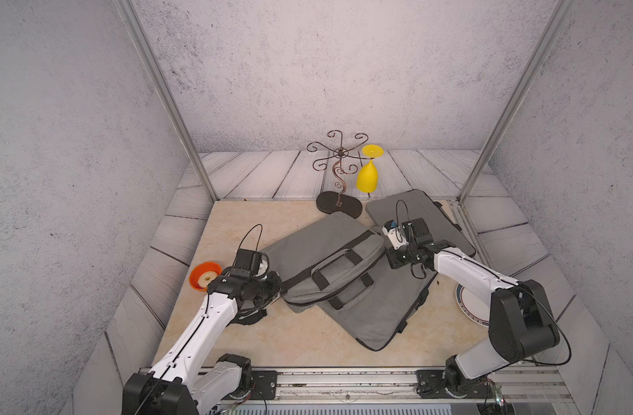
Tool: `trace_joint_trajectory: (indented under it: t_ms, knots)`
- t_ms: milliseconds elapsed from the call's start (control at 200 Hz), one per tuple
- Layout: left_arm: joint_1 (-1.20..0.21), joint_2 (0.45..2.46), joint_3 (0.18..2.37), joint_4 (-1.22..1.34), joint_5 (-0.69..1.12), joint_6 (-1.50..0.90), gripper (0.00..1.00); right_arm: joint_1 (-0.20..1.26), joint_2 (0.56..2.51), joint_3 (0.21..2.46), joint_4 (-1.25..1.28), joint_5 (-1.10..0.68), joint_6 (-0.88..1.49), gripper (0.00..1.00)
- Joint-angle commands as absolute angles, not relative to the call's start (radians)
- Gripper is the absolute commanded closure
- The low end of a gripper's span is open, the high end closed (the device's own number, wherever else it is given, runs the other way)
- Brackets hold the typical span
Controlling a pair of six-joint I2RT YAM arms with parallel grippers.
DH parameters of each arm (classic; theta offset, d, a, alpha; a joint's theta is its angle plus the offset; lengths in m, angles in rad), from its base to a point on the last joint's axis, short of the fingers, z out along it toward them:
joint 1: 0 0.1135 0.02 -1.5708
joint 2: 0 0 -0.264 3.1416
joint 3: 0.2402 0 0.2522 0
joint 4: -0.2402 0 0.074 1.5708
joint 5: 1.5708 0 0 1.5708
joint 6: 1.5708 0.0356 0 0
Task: Open the zippered laptop bag and take out the laptop
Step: Unzip the zipper on the zippered laptop bag.
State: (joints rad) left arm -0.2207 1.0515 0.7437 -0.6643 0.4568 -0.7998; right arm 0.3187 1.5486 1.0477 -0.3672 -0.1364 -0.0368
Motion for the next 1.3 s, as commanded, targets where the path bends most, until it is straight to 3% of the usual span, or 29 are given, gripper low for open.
trace_joint_trajectory:
  t_ms: [0, 280, 495, 630, 946, 1116, 1296]
  knots:
    - [-0.204, 1.062, 0.752, -0.665, 0.457, -0.763, 1.0, 0.292, 1.532, 1.067, -0.412, -0.129, -0.002, 0.81]
    - [-0.204, 1.1, 0.752, -0.656, 0.493, -0.744, 1.0, 0.29, 1.386, 1.041, -0.502, -0.187, 0.264, 0.41]
    - [-0.205, 1.122, 0.757, -0.683, 0.494, -0.713, 0.94, 0.296, 1.389, 0.926, -0.235, -0.374, 0.638, 0.26]
    - [-0.204, 1.127, 0.77, -0.716, 0.476, -0.686, 0.85, 0.315, 1.437, 0.924, -0.189, -0.396, 0.675, 0.25]
    - [-0.196, 1.149, 0.892, -0.819, 0.349, -0.557, 0.49, 0.326, 1.568, 0.941, -0.147, -0.394, 0.686, 0.26]
    - [-0.144, 1.268, 1.033, -0.819, 0.308, -0.44, 0.39, 0.325, 1.605, 0.941, -0.134, -0.396, 0.684, 0.31]
    - [-0.069, 1.436, 1.148, -0.794, 0.266, -0.345, 0.35, 0.325, 1.636, 0.954, -0.132, -0.406, 0.669, 0.4]
